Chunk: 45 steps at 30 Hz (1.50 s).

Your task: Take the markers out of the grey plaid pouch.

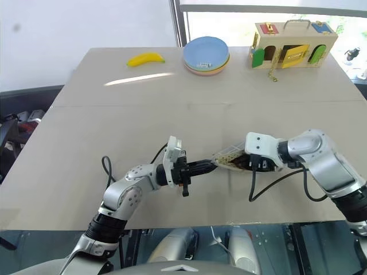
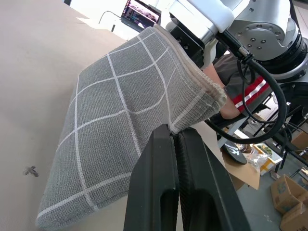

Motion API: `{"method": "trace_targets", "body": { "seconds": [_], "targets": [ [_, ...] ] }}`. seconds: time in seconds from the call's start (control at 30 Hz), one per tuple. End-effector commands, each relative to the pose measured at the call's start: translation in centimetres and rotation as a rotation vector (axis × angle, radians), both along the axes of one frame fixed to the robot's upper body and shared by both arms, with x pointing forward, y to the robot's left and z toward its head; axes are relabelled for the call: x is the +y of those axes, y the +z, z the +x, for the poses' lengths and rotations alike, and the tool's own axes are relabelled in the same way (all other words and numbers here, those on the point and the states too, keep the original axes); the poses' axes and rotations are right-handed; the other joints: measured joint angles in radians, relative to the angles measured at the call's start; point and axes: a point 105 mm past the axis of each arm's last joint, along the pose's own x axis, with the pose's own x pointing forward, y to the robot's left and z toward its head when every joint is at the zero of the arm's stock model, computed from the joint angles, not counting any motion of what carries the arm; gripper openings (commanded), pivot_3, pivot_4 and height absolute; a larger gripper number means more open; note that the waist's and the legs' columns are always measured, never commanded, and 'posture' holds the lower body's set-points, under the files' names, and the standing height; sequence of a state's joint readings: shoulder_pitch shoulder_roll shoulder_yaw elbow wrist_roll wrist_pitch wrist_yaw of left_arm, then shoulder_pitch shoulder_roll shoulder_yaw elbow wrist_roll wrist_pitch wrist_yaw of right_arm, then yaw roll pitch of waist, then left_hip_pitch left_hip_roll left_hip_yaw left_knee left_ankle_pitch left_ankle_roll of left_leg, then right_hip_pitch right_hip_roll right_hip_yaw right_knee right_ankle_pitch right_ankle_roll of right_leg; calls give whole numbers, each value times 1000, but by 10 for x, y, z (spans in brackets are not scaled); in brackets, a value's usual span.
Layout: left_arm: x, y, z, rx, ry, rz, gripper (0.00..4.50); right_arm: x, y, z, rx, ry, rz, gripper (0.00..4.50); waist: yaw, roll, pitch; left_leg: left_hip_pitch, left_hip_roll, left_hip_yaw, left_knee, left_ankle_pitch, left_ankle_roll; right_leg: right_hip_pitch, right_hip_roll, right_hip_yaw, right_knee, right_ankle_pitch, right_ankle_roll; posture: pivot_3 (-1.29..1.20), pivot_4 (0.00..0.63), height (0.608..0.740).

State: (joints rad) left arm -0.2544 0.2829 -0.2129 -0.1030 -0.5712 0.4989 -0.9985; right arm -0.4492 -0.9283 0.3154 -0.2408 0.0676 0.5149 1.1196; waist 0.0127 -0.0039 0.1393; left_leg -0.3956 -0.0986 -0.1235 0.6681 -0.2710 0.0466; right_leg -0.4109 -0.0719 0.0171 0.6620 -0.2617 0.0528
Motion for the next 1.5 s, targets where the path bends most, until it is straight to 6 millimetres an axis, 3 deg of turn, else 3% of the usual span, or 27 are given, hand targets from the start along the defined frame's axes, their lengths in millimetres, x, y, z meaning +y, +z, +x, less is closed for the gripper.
{"method": "trace_targets", "body": {
  "seconds": [0.03, 0.3, 0.5, 0.6, 0.7, 0.97, 1.4, 1.43, 1.5],
  "targets": [
    [3, 5, 0, -18, 3, -13, 0, -10, -2, 9, -38, -42, -42, 2509, 0, 0, 0, 0, 0, 0, 0, 0, 0, 0, 0, 0, 0, 0, 0, 0, 150, 740],
    [2, 6, 0, -17, -1, -13, 0, -13, -19, 12, -37, -31, -113, 2509, -2, 0, 0, 1, 0, 0, 0, 0, 0, 1, 0, 0, 0, 0, 0, 0, 150, 740],
    [1, 7, 1, -17, -1, -15, 0, 1, -27, 15, -22, -8, -104, 2509, -9, -1, -1, 10, 0, 1, 0, 0, 0, 8, 1, 1, 0, 0, 0, 0, 150, 740],
    [1, 7, 1, -17, 2, -15, 0, 5, -26, 16, -23, 2, -94, 1675, -15, -1, -1, 16, 1, 1, -1, 0, 0, 15, 1, 1, -1, 0, 0, 0, 150, 740],
    [1, 7, 2, -16, 5, -16, 0, 4, -23, 16, -27, 2, -98, 448, -18, -2, -1, 16, 1, 1, -1, 0, 0, 15, 1, 1, 0, 0, 0, 0, 150, 740],
    [1, 7, 2, -13, 10, -21, 0, 7, 2, 10, -51, 2, -42, 15, -14, -2, -1, 15, 0, 0, -2, 0, 0, 15, 0, 0, -1, 0, 0, 0, 150, 740],
    [6, 16, 6, 75, -1, -77, 0, 11, 53, -19, -12, 56, 7, 15, 1, 0, 1, 3, 0, -1, -1, 0, 0, 3, 0, 0, -1, 0, 0, 0, 150, 740],
    [6, 18, 6, 88, -9, -87, 0, 11, 55, -21, -7, 63, 6, 590, 1, 0, 1, 2, 0, 0, -1, 0, 0, 2, 0, 0, -1, 0, 0, 0, 150, 740],
    [7, 22, 3, 123, -31, -105, 0, 13, 60, -23, -13, 71, 7, 1324, 0, 0, 1, 1, 0, -1, -1, 0, 0, 1, 0, 0, -1, 0, 0, 0, 150, 740]
  ]
}}
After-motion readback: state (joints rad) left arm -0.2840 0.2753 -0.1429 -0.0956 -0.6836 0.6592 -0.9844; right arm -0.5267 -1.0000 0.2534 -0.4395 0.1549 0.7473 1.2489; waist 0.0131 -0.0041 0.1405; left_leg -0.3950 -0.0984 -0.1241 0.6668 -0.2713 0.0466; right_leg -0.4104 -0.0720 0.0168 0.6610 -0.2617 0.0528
